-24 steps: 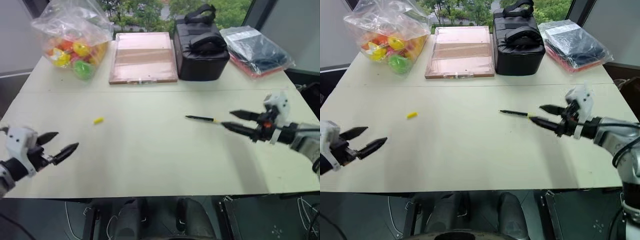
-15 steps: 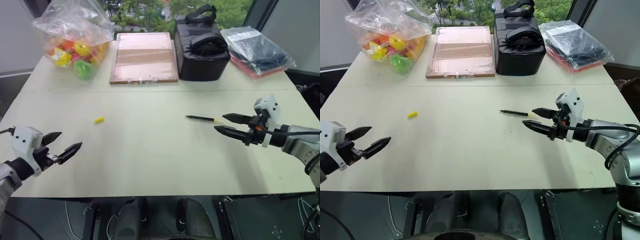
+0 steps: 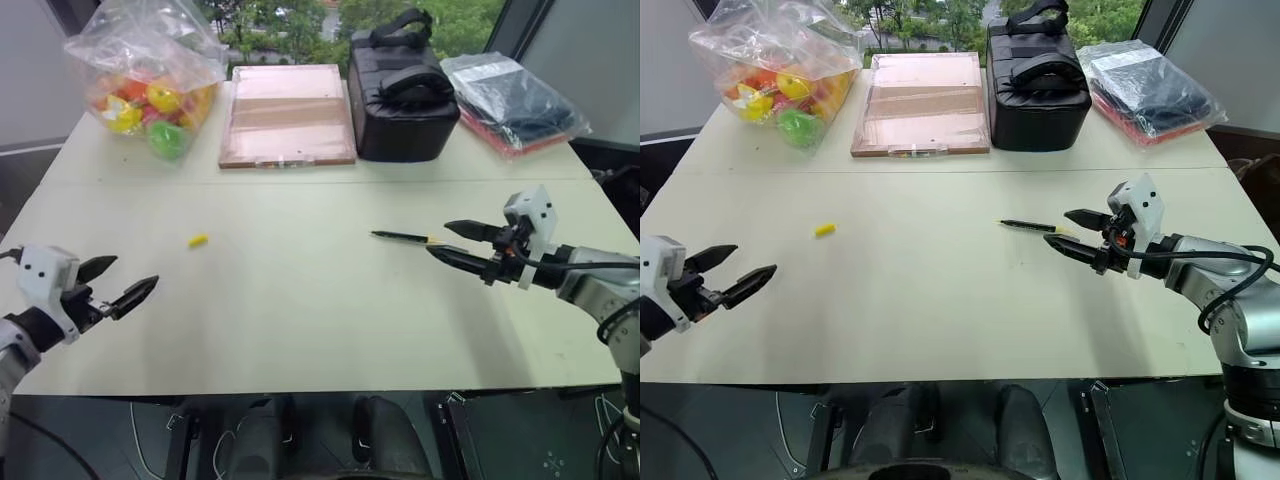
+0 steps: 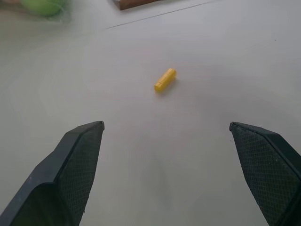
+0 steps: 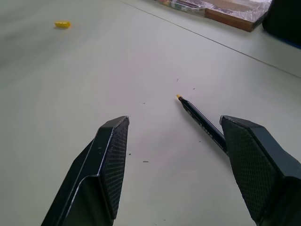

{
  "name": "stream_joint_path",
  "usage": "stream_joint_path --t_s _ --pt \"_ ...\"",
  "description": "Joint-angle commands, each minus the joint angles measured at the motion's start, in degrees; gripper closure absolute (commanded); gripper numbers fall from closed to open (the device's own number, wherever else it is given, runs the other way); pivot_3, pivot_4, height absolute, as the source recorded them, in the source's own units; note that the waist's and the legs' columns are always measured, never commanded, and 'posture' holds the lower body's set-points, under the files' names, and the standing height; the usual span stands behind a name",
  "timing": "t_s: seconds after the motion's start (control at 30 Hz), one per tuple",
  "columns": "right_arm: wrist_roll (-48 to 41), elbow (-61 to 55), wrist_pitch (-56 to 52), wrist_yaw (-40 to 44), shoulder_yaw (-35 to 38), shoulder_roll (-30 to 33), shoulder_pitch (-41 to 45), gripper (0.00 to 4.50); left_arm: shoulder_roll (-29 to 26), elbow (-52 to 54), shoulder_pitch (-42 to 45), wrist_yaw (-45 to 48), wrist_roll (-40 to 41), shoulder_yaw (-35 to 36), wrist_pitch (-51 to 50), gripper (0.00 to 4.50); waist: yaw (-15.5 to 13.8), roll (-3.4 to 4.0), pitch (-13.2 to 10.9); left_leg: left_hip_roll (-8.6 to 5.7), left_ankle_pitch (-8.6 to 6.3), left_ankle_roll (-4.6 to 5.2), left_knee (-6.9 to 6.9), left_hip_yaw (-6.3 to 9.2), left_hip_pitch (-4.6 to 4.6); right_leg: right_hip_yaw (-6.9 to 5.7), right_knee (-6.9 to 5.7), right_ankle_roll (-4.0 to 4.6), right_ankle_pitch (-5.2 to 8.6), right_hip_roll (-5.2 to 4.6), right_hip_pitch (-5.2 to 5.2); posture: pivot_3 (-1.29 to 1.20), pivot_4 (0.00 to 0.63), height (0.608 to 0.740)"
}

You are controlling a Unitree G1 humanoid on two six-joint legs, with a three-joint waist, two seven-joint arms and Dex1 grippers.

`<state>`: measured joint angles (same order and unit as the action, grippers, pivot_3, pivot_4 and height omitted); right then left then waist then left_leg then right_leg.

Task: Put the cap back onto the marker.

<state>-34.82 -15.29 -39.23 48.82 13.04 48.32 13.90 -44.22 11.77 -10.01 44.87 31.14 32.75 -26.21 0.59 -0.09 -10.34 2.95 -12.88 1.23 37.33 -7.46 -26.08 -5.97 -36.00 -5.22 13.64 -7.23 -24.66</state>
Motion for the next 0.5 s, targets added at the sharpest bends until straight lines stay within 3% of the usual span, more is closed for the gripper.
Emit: stream_joint_path --t_s 0.03,0.3,0.5 --pt "0.8 0.0 1.9 0.0 0.3 -0.1 1.1 1.30 -0.9 -0.4 1.1 0.5 -0.6 0.5 1.5 0.04 0.0 0.00 0.0 0.00 0.00 0.00 0.00 0.00 0.00 0.00 0.00 0.00 0.00 0.00 0.00 0.00 0.150 0.740" --pt "2.2 3.5 4.5 3.0 -0.7 0.5 3.9 1.30 -4.1 -5.0 7.0 5.5 0.2 -1.2 1.3 0.04 0.0 -0.01 0.0 -0.01 0.01 0.01 0.02 -0.03 0.00 0.00 0.00 -0.15 -0.09 0.02 0.01 0.00 0.150 0.740" --pt "11.5 18.2 16.5 13.1 -10.1 1.4 15.3 1.30 -10.9 -16.9 24.4 17.3 -1.9 -11.5 3.8 0.04 0.0 -0.01 0.0 -0.09 0.05 -0.05 0.09 -0.12 0.00 -0.03 -0.03 -0.13 -0.09 0.11 0.05 0.00 0.150 0.740"
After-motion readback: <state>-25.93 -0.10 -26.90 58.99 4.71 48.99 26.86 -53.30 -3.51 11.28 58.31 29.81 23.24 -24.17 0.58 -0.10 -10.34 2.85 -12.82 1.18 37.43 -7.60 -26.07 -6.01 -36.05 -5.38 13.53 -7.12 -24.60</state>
